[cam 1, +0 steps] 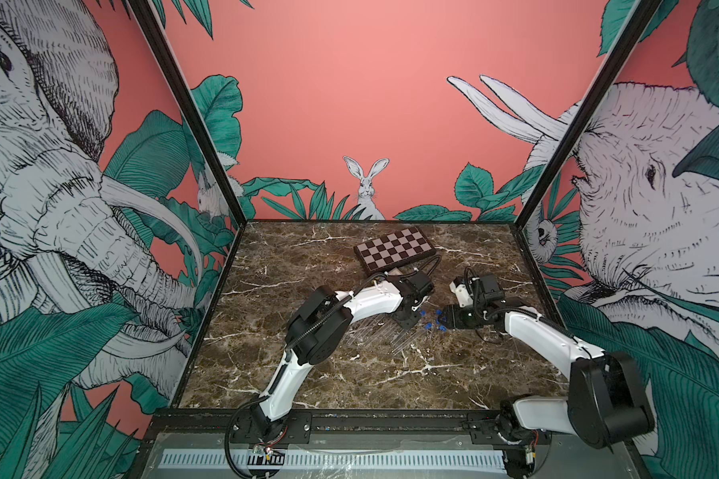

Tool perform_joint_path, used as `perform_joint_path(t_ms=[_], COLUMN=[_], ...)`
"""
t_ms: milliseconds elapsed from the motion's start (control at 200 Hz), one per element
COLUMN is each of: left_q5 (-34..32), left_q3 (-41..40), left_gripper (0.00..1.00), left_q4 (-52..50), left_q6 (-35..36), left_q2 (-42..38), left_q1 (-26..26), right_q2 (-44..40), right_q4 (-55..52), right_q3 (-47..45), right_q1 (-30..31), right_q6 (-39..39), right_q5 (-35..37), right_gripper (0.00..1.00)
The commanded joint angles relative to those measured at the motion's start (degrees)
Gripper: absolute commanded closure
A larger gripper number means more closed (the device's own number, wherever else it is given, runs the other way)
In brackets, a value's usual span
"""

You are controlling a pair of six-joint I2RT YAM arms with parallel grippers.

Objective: Remove stoppers from test tubes
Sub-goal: Pick up the test tube at the center of the board.

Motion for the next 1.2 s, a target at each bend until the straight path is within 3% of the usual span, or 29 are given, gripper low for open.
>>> perform_joint_path(t_ms=[0,200,440,775,1005,1195], left_q5=[-0.9,-1.1,-1.4,-3.0,-2.9,-1.0], left_q3=[0.8,1.5,-0.1,-10.9,-23.1,-30.2], left_gripper=[0.81,0.89,0.91,0.91,0.92,0.92], left_q4=[-1.8,-2.0,0.3,3.7,9.8,13.5], left_q6=[-0.1,0.0,1.5,3.8,4.8,6.0], left_q2=[0.6,-0.5,-5.5,-17.9,-28.3,-35.0], left_q1=[-0.3,-0.2,-0.2,-0.2,-0.3,-0.3], right_q2=[-1.3,-2.0,-2.7,-4.8,-4.3,-3.7], right_q4=[-0.4,-0.4,-0.1,5.7,15.7,18.7], right_q3=[0.0,-0.3,-0.9,-2.4,-4.0,-4.1], right_q1=[-0.4,-0.5,-0.8,-0.8,-0.8,-0.7], right_q6=[-0.2,0.0,-1.0,-0.4,4.1,5.9], right_q5=[0.1,-0.3,-3.3,-13.7,-28.4,-32.7], right_gripper=[0.41,0.39,0.39,0.39,0.41,0.41])
